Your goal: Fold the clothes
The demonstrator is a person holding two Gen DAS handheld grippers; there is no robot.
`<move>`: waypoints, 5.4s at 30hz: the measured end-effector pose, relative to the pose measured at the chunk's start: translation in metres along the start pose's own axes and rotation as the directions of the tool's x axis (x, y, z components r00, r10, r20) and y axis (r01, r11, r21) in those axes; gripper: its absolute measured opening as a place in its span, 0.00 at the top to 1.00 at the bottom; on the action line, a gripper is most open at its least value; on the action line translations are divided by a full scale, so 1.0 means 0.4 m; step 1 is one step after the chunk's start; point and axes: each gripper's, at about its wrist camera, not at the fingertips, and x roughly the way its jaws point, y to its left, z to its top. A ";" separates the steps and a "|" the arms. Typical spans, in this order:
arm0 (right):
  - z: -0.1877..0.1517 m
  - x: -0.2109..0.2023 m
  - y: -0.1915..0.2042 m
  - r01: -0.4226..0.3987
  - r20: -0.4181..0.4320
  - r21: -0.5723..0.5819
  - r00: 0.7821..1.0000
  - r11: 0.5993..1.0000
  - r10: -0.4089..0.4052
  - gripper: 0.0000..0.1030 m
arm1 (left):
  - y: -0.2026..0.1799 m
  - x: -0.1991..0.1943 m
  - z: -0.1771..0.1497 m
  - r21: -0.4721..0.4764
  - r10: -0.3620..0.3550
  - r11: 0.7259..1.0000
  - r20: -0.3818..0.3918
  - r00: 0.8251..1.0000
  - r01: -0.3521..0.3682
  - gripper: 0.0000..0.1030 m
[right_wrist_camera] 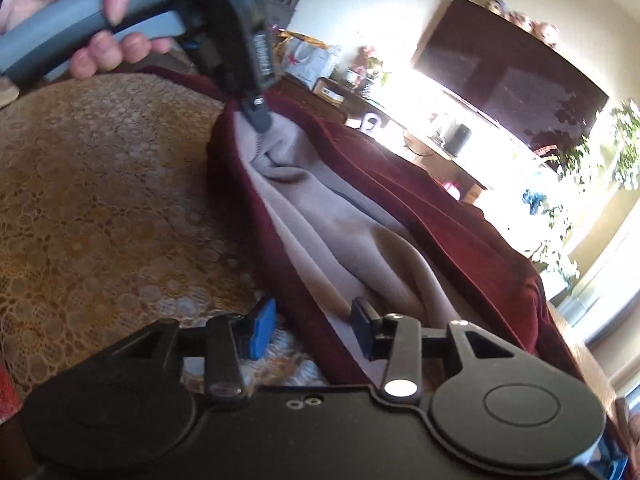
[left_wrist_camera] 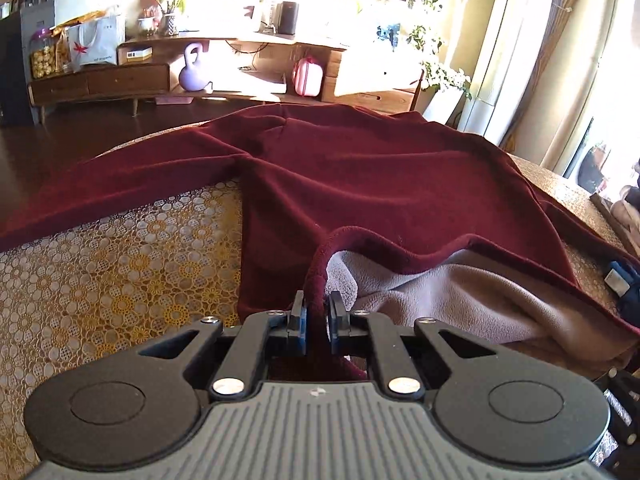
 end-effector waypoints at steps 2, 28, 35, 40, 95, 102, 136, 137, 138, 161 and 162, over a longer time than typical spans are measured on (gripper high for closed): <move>0.009 0.007 0.009 0.008 0.002 -0.011 1.000 1.000 -0.008 0.00 | 0.004 -0.001 0.005 -0.005 0.005 1.000 0.008 1.000 -0.005 0.91; 0.029 -0.181 0.044 -0.217 -0.065 0.163 0.971 0.962 0.230 0.00 | 0.102 -0.186 -0.245 0.134 0.091 0.988 -0.056 0.994 -0.082 0.91; -0.006 -0.240 -0.024 -0.178 -0.057 0.208 0.979 0.962 0.194 0.00 | 0.077 -0.203 -0.276 0.250 0.098 0.964 -0.023 0.995 -0.089 0.90; -0.078 -0.284 -0.162 0.096 -0.090 0.256 0.993 0.962 -0.075 0.00 | 0.008 -0.186 -0.294 0.475 0.160 0.864 0.055 0.986 -0.167 0.90; -0.317 -0.332 -0.404 0.195 -0.182 0.782 0.980 0.592 -0.083 0.00 | 0.152 -0.221 -0.223 0.075 -0.054 0.996 -0.032 0.998 0.056 0.25; -0.337 -0.270 -0.402 0.178 -0.186 0.852 0.982 0.493 -0.032 0.00 | 0.191 -0.142 -0.215 -0.156 -0.152 0.979 -0.153 0.976 0.128 0.25; -0.169 -0.349 -0.273 0.218 -0.099 0.669 0.974 0.711 -0.206 0.00 | -0.002 -0.277 -0.223 0.259 -0.001 0.965 0.113 0.994 -0.028 0.19; -0.158 -0.330 -0.258 0.208 -0.094 0.661 0.976 0.721 -0.195 0.00 | -0.021 -0.264 -0.230 0.294 0.001 0.955 0.119 0.993 -0.036 0.18; -0.149 -0.309 -0.240 0.194 -0.090 0.651 0.980 0.734 -0.179 0.00 | -0.035 -0.249 -0.239 0.321 0.004 0.946 0.116 0.993 -0.041 0.18; -0.151 -0.191 -0.142 0.228 -0.255 0.646 0.964 0.729 -0.075 0.00 | -0.012 -0.163 -0.346 0.257 -0.025 0.966 -0.010 1.000 0.027 0.08; -0.151 -0.189 -0.142 0.225 -0.255 0.646 0.964 0.730 -0.071 0.00 | -0.013 -0.163 -0.346 0.260 -0.026 0.965 -0.012 1.000 0.028 0.08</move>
